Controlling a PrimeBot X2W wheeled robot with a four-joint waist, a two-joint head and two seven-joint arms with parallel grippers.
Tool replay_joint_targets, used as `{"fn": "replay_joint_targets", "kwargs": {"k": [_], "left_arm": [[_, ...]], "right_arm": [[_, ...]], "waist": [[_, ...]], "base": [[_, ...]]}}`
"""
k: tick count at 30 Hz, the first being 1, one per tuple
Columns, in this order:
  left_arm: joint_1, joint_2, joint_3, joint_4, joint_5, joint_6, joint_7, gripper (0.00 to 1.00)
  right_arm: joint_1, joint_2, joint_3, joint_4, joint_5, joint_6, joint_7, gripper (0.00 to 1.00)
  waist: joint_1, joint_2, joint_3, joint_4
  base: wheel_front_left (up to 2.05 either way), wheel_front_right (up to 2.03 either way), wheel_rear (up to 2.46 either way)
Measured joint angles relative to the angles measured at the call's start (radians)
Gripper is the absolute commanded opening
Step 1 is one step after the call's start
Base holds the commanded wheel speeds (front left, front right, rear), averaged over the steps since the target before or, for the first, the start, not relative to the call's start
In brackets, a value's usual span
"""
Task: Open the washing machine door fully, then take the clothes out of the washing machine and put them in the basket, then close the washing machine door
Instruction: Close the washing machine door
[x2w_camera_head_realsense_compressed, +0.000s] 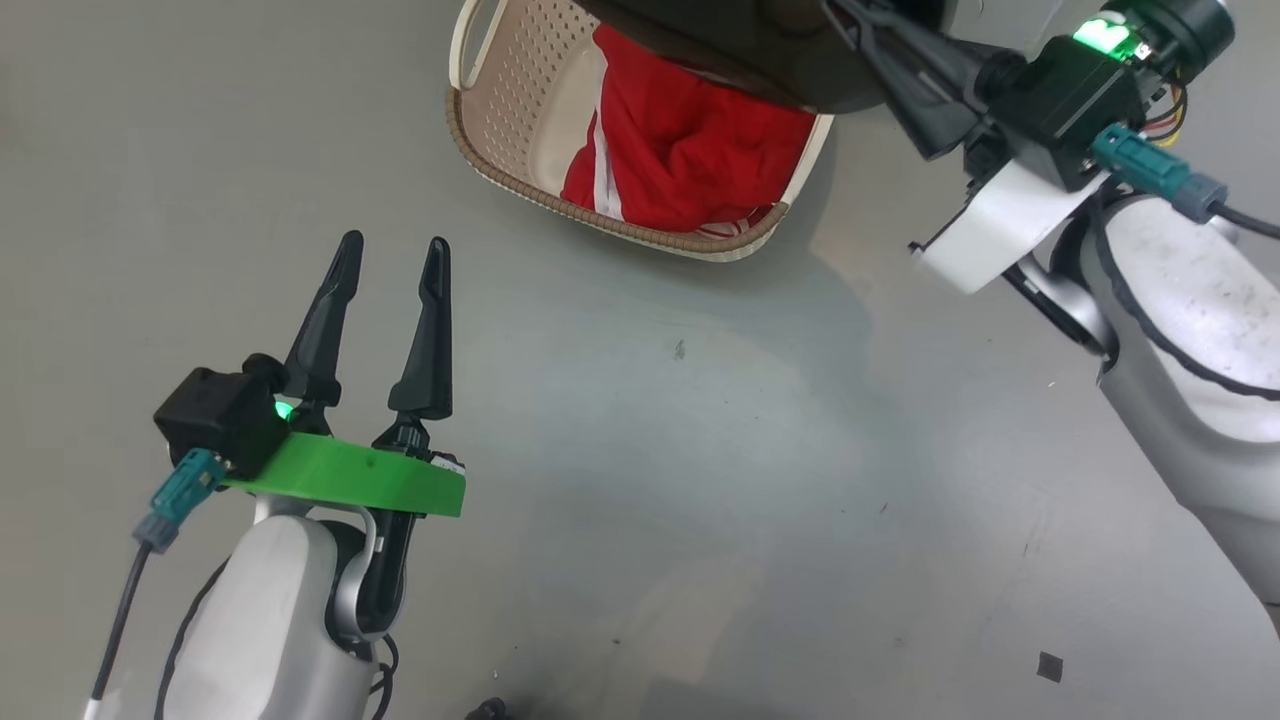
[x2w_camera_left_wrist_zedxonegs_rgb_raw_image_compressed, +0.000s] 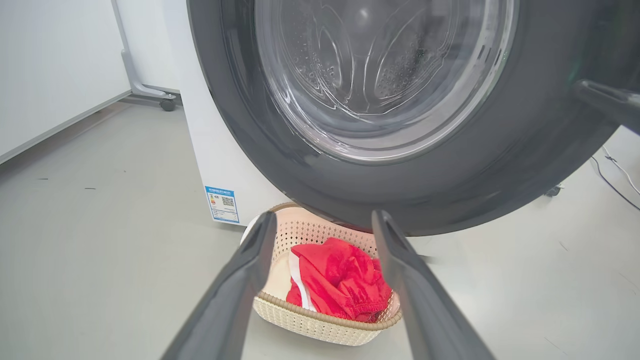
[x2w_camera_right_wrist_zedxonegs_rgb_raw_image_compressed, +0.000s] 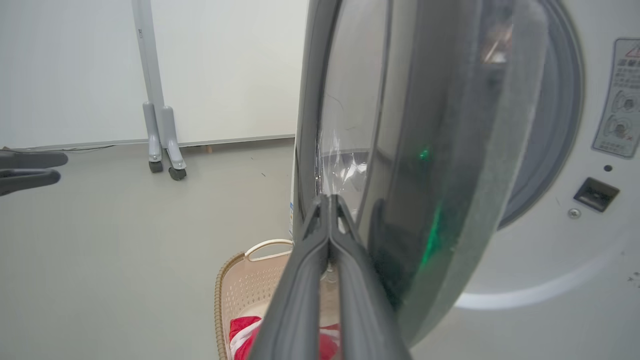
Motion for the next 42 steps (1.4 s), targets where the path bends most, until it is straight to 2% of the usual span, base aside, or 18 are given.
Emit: {"fn": "replay_joint_targets", "kwargs": {"k": [10, 25, 42], "left_arm": [[-0.011, -0.008, 0.005, -0.001, -0.001, -0.007, 0.0, 1.0], [-0.049, -0.016, -0.011, -0.015, -0.044, -0.008, 0.0, 1.0], [-0.068, -0.019, -0.04, -0.019, -0.118, -0.009, 0.0, 1.0]], "right_arm": [[-0.118, -0.035, -0.066, 0.056, 0.044, 0.0, -0.007, 0.0], [-0.361, -0.102, -0.087, 0.124, 0.05, 0.0, 0.03, 0.0], [-0.489, -0.121, -0.142, 0.245, 0.052, 0.007, 0.015, 0.0]], "waist": [[0.0001, 0.0001, 0.049, 0.009], [0.0001, 0.0, 0.149, 0.044], [0.0001, 0.0, 0.207, 0.097]], "base": [[0.0, 0.0, 0.0], [0.0, 0.0, 0.0], [0.0, 0.0, 0.0]]}}
